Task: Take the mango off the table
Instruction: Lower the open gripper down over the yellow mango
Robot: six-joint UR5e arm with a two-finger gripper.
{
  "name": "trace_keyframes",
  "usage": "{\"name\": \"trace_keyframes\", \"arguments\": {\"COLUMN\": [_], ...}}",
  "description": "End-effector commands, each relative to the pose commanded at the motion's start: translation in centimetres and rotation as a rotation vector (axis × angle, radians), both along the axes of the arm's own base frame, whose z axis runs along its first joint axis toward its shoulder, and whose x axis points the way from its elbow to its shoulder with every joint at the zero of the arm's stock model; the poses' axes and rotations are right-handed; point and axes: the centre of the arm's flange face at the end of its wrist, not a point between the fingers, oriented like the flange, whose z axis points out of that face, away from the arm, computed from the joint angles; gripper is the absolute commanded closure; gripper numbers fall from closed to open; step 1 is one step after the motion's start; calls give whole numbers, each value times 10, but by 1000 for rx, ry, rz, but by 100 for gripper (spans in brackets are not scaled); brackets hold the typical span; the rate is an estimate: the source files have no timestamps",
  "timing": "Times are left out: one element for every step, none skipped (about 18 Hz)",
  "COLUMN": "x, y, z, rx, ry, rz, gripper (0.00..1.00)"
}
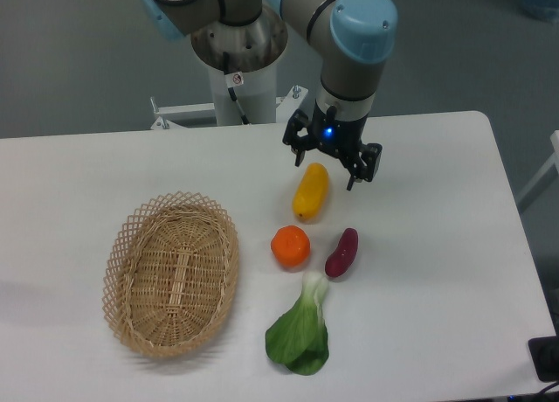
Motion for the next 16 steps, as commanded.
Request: {"name": "trace_keyframes", "arguments": {"x": [5,12,20,26,31,35,38,43,47,48,50,51,51,49,47,46], "y": [-2,-7,-12,-15,-18,-19,-20,-24,-26,-27,-28,-28,-28,-26,-26,-26], "z": [-5,-12,-20,-29,-38,-45,-55,-67,-79,-87,-96,-104,-110,-114,-115,-120], "rx": [-4,-12,-18,-25,-30,-29,-29,-28,-20,-1,8,11,9,5,2,-3], "ry": [-6,-14,-25,-38,-47,-45,-38,-37,-23,6,25,33,29,23,20,10], "rz": [-32,-68,-108,-140,-151,-156,-151,-148,-146,-142,-136,-128,-116,-105,-96,-81], "gripper": [0,0,0,0,0,0,0,0,0,0,0,0,0,0,0,0]}}
